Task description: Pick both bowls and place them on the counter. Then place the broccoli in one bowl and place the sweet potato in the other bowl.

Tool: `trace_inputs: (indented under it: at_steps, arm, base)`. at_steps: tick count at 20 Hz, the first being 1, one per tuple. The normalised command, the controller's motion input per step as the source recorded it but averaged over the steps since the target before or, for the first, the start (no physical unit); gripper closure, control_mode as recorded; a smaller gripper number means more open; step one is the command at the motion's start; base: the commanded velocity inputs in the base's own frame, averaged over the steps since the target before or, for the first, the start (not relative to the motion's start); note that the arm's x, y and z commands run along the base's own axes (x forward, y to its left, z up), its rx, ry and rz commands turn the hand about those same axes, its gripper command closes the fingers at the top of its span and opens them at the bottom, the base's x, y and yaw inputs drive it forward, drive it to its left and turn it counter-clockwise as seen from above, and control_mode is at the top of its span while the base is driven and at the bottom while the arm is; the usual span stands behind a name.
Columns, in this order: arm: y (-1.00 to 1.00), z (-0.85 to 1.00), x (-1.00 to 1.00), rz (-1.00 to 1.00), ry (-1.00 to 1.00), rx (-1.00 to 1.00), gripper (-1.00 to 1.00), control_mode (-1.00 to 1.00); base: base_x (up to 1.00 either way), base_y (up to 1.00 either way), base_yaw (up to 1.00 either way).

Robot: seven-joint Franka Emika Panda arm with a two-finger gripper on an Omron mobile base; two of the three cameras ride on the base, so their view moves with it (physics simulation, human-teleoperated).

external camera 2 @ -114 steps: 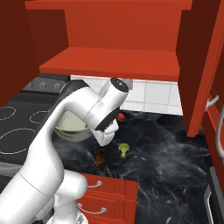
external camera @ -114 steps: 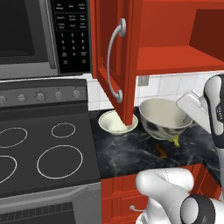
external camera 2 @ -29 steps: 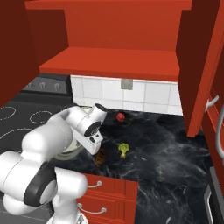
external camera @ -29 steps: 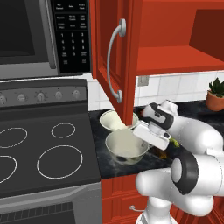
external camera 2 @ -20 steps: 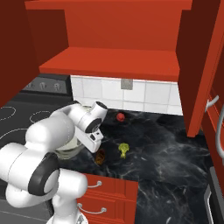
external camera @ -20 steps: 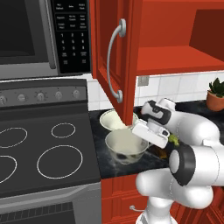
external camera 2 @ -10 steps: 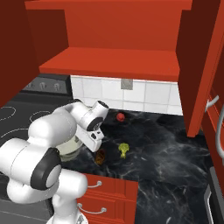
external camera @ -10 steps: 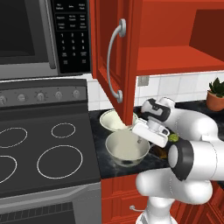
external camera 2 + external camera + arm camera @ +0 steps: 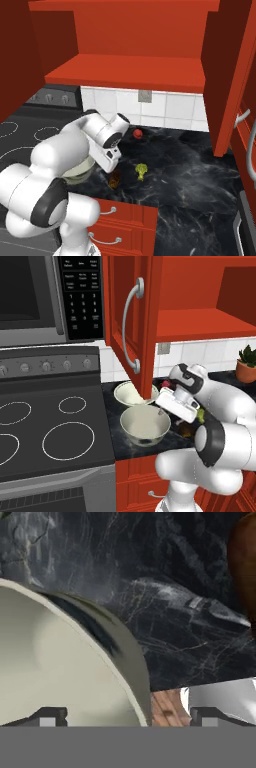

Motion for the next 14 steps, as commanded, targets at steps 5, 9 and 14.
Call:
trace_inputs:
  at_steps: [5, 9, 14]
  arm:
    - [-0.41, 0.44, -0.28, 0.00, -0.06, 0.03, -1.00, -1.00]
    - [-0.49, 0.32, -0.41, 0.00, -0.17, 0.00, -1.00, -1.00]
    - [-0.40, 0.24, -0.38, 0.02, -0.20, 0.00, -1.00, -1.00]
  base:
    - [0.00, 0.00, 0.00]
    - [0.00, 0.00, 0.00]
    - [0.00, 0.00, 0.00]
